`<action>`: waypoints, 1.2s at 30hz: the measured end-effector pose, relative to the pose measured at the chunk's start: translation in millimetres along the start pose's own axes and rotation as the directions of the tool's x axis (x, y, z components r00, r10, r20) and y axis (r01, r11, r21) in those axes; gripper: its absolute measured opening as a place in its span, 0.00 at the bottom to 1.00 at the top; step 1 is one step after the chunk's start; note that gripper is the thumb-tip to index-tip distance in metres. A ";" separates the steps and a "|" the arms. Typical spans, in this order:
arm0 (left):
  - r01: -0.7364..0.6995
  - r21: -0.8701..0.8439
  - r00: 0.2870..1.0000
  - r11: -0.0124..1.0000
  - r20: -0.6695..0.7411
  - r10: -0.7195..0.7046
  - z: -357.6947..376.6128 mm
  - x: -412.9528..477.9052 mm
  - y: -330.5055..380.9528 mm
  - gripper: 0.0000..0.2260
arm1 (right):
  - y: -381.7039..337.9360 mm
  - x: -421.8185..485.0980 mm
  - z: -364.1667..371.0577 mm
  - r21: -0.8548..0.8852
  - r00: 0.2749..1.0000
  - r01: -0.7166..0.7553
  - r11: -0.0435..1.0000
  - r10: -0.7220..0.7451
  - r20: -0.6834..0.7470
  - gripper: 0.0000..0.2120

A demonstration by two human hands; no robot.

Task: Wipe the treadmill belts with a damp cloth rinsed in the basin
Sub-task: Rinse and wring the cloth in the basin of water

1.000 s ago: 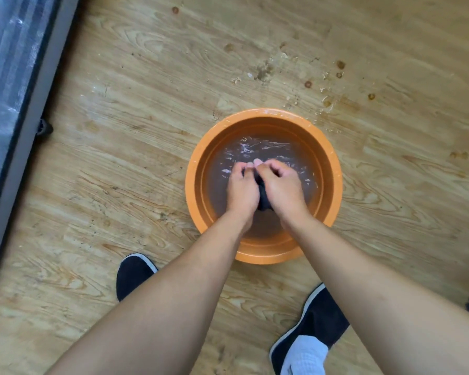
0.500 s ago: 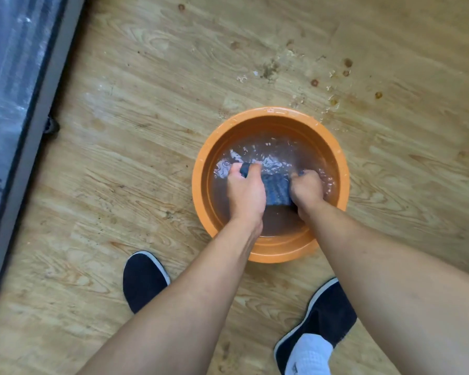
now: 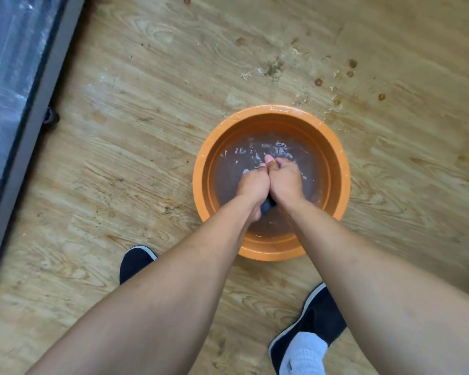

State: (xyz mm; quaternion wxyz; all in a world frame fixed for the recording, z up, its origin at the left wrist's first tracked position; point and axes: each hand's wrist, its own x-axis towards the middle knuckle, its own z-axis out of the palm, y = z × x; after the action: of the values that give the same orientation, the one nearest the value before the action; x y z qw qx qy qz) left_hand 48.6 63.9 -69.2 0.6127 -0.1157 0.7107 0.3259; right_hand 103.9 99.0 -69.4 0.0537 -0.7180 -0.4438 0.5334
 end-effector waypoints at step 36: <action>-0.172 0.007 0.960 0.985 -0.224 0.169 -28.0 -44.1 6.7 0.27 | -14.9 8.4 -41.4 -0.164 0.983 -0.143 0.976 0.159 0.089 0.52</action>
State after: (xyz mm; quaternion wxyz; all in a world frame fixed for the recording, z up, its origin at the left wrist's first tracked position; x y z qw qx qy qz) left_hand 32.4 41.7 -24.4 0.4975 -0.0940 0.7806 0.3666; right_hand 129.3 130.2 -49.7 -0.0662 -0.7235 -0.4308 0.5352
